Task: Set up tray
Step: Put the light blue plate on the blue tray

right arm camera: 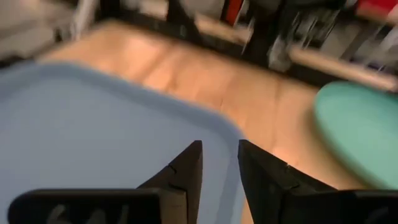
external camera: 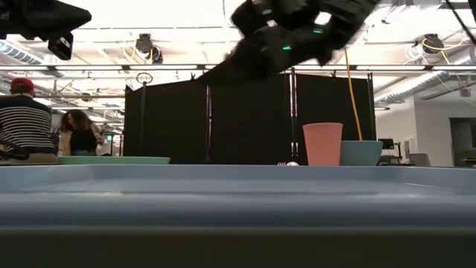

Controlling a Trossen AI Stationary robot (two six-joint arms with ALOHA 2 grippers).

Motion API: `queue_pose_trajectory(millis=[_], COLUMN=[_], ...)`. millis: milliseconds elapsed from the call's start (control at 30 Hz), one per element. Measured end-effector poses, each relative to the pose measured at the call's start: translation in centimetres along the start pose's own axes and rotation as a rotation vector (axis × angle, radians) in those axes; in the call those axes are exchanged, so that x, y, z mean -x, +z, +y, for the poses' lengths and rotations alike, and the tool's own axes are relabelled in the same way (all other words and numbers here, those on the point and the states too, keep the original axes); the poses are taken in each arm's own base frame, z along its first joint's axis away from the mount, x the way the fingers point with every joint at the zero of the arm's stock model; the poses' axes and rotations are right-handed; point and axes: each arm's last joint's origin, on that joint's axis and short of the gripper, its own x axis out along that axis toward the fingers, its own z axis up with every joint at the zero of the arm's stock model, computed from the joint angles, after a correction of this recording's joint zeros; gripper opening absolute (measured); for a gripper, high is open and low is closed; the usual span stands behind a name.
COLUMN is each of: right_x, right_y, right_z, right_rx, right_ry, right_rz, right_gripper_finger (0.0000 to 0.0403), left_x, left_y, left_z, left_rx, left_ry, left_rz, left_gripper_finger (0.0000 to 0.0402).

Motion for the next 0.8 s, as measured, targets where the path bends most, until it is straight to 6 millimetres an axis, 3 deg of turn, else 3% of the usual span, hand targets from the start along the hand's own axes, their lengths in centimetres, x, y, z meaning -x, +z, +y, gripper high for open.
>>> queue_pose_trajectory(millis=[167,400,800], right_x=[4.5,9.7,14.6], right_y=[-1.4,-2.6,-5.4], right_z=[1.5,3.1,5.0], right_rx=[-0.031,-0.025,-0.058], right_ry=[-0.048,-0.161,-0.227], right_rz=[-0.149,-0.200,-0.255], right_gripper_finger=[0.0086,0.0086,0.0086], left_x=[0.0,-0.1,-1.2], left_y=[0.1,-0.1,-1.2], left_z=[0.0,0.6,0.9], left_rx=[0.040,0.089,0.153], left_ry=[0.005,0.206,0.478], left_rz=[-0.010,-0.013,0.027], left_gripper_finger=[0.0024,0.0024,0.0024])
